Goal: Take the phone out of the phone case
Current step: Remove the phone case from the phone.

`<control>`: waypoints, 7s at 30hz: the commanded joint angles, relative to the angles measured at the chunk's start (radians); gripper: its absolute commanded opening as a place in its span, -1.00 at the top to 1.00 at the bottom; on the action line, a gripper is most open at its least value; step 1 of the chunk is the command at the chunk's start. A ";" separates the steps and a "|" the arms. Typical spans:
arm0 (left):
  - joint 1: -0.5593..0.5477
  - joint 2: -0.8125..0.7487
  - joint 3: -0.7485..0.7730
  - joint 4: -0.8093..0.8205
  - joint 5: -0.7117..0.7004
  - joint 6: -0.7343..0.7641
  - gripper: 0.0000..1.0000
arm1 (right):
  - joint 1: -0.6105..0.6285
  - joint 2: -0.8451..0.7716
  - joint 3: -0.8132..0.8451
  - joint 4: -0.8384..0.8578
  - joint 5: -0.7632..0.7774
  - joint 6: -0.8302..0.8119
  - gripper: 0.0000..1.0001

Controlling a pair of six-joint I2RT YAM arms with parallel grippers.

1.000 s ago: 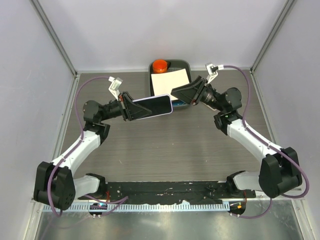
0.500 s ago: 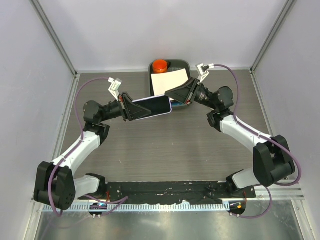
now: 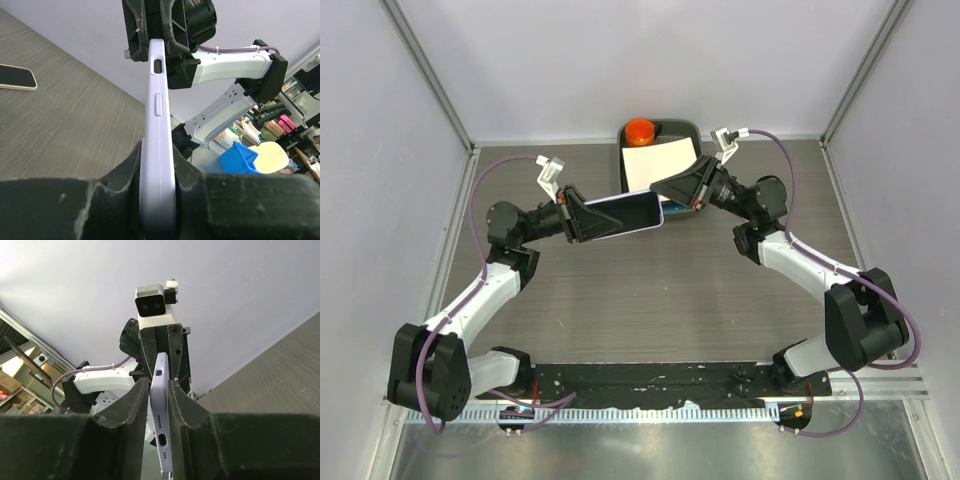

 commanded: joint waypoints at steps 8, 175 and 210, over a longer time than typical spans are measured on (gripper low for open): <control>0.012 -0.042 0.005 0.066 -0.013 0.017 0.99 | 0.022 -0.019 -0.007 0.041 0.011 -0.026 0.24; 0.123 -0.157 -0.021 -0.053 -0.047 0.115 0.99 | -0.016 -0.088 0.133 -0.734 -0.363 -0.885 0.15; 0.106 -0.145 -0.032 -0.058 0.028 0.100 1.00 | 0.058 -0.006 0.121 -0.703 -0.388 -0.885 0.20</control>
